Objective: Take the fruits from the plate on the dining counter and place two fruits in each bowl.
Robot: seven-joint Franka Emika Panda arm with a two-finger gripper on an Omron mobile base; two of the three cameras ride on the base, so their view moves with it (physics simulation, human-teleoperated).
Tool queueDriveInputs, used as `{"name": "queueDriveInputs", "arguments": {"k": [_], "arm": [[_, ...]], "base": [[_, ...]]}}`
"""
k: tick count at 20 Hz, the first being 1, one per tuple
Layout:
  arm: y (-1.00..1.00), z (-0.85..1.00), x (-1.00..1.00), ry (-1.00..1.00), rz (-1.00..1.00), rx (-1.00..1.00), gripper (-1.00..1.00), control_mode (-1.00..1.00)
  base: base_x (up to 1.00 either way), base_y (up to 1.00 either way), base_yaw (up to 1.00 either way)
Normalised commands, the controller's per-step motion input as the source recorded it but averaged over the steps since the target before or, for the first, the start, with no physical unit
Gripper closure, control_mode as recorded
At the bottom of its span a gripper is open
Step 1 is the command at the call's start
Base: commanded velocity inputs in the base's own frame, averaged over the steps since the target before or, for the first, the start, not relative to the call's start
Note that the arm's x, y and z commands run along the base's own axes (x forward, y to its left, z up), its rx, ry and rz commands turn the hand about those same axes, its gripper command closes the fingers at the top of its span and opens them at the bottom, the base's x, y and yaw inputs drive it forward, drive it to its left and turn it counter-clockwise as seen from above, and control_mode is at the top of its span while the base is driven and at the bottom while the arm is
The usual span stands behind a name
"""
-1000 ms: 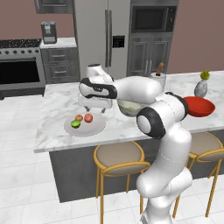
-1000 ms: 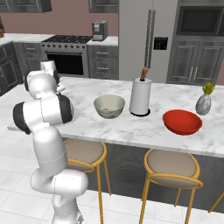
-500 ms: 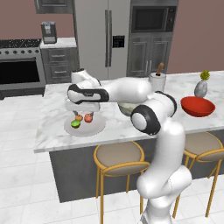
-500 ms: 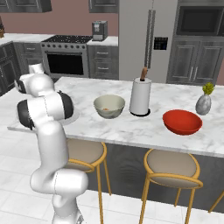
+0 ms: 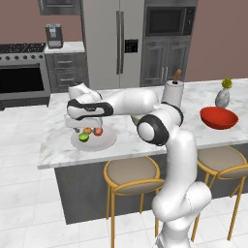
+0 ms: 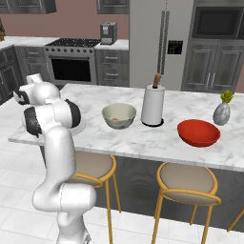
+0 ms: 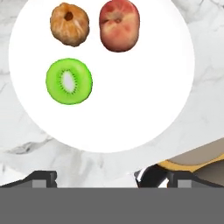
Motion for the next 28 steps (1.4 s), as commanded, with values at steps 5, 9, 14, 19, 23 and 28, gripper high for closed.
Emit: {"name": "queueDriveInputs", "arguments": {"k": [5, 9, 14, 19, 23, 28], "arm": [[0.07, -0.32, 0.27, 0.0, 0.0, 0.0, -1.0, -1.0], [0.0, -0.3, 0.28, 0.04, 0.0, 0.0, -1.0, -1.0], [0.0, -0.3, 0.24, 0.02, 0.0, 0.0, -1.0, -1.0], [0.03, -0.18, 0.21, 0.0, 0.0, 0.0, -1.0, -1.0], [0.08, -0.19, 0.11, 0.0, 0.0, 0.0, -1.0, -1.0], [0.06, -0.21, 0.25, 0.0, 0.0, 0.0, -1.0, -1.0]], "base": [[0.0, 0.0, 0.0], [0.0, 0.0, 0.0], [0.0, 0.0, 0.0], [0.0, 0.0, 0.0], [0.0, 0.0, 0.0], [0.0, 0.0, 0.0]]}}
